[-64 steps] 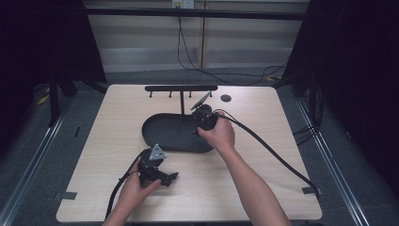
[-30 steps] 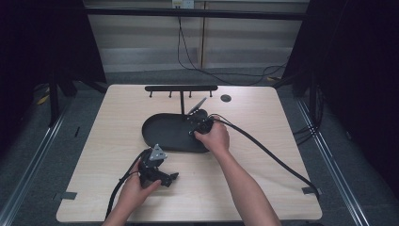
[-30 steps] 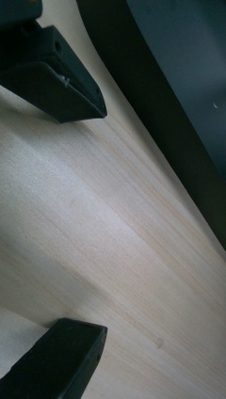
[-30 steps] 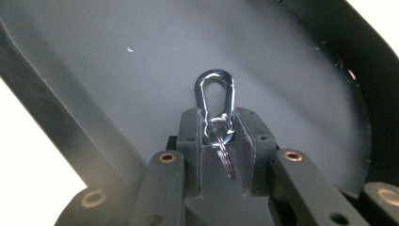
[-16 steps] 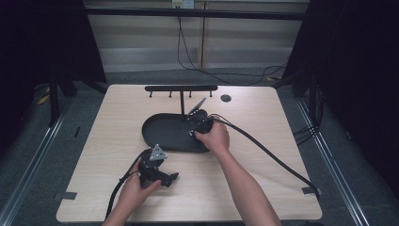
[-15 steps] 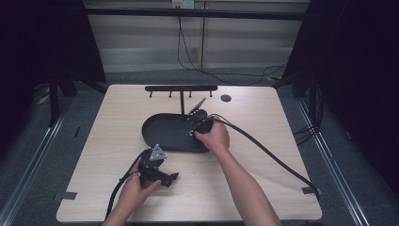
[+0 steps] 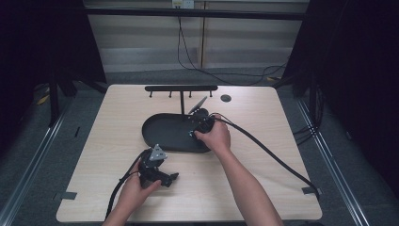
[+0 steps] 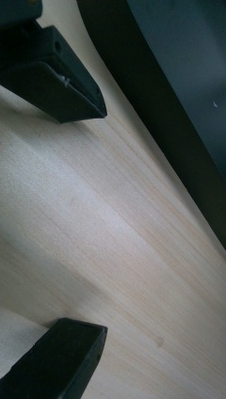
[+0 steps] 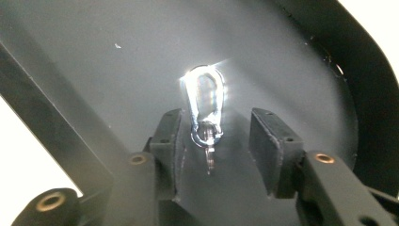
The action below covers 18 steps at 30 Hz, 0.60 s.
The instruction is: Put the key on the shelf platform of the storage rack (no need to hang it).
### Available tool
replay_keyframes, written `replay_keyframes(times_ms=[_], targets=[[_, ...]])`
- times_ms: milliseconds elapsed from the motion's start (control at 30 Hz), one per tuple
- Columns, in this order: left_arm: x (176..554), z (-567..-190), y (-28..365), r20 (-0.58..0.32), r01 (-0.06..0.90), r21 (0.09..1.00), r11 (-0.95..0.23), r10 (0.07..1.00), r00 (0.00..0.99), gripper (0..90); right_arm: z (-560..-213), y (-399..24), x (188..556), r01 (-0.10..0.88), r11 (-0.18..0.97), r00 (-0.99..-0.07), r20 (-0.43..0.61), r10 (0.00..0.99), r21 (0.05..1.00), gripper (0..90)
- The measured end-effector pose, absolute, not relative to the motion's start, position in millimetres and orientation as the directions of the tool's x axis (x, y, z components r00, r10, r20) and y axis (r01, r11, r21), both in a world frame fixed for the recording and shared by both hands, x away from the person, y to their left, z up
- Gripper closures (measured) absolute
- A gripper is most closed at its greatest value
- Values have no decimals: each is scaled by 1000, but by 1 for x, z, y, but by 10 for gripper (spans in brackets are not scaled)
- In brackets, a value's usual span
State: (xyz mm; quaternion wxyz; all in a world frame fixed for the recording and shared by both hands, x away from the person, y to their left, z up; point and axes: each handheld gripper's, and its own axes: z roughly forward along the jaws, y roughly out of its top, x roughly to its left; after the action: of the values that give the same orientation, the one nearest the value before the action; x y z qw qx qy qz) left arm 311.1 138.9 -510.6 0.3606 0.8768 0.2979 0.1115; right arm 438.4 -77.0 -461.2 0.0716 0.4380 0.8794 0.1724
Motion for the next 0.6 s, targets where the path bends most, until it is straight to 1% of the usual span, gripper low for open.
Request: replay_keyframes(times_ms=[67,100,133,233,433,600], targets=[[311,-511,139,-19,442,698,-563,603,798,0,-460,-77,438,746,556,-605,24,796,365,514],[311,-511,139,-19,442,698,-563,603,798,0,-460,-77,438,746,556,-605,24,796,365,514],[311,-511,139,-19,442,699,-562,603,798,0,-459,-77,437,741,559,-606,13,795,373,488],[311,-511,139,-19,442,699,-562,603,798,0,-457,-79,436,742,548,-602,24,798,387,459],[311,-511,139,-19,442,700,-560,605,796,0,-454,-86,433,744,550,-602,26,798,379,416],[311,-511,139,-19,442,700,-561,604,796,0,-450,-95,428,748,534,-596,44,802,393,391]])
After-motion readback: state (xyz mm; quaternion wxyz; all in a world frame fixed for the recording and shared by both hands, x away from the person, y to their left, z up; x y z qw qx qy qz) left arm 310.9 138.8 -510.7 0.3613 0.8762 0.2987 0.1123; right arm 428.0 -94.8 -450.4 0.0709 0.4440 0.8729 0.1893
